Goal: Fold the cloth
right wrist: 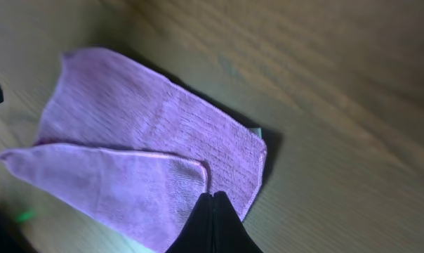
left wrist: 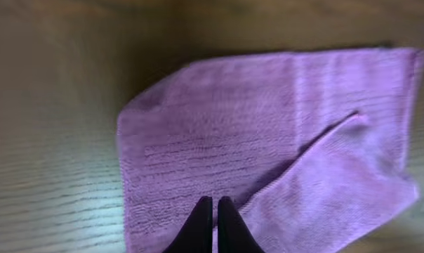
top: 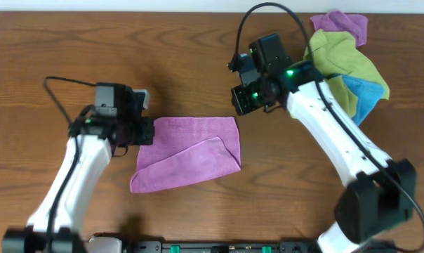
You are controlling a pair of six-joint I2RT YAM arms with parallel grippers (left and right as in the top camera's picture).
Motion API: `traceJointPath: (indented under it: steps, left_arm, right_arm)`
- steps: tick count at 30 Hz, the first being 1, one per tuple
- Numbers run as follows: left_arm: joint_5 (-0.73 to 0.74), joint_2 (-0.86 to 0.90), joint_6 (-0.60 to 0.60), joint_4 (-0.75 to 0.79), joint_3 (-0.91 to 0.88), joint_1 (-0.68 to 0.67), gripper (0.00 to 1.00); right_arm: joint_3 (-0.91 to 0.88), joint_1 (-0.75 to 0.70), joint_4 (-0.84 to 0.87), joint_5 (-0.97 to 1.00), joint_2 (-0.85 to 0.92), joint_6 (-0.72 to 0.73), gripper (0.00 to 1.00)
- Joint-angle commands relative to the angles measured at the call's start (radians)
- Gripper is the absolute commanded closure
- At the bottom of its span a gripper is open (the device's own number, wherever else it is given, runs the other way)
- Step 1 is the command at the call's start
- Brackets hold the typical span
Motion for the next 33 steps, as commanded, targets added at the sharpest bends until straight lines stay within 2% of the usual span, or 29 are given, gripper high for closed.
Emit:
traceJointPath:
  steps: [1,7,14,24,33]
  left_arm:
    - [0.005,0.063,-0.019,-0.001,-0.008,0.002,0.94]
    - [-0.013,0.117,-0.041,0.098,-0.008,0.002,0.94]
    - [-0.058,0.176,-0.061,0.181,-0.008,0.002,0.94]
    - [-0.085,0.261,-0.071,0.229,-0.008,0.002,0.94]
    - [-0.225,0.313,-0.071,0.309,-0.008,0.002,0.94]
  right_arm:
    - [0.003,0.005,-0.016,-0.024,0.073,-0.022,0.99]
    - [0.003,0.031,-0.043,-0.027,0.193,-0.037,0.99]
    - [0.003,0.044,-0.013,-0.010,0.248,-0.061,0.99]
    - [0.003,0.044,-0.008,0.046,0.312,-0.063,0.99]
    - [0.003,0.044,0.026,0.076,0.312,-0.063,0.99]
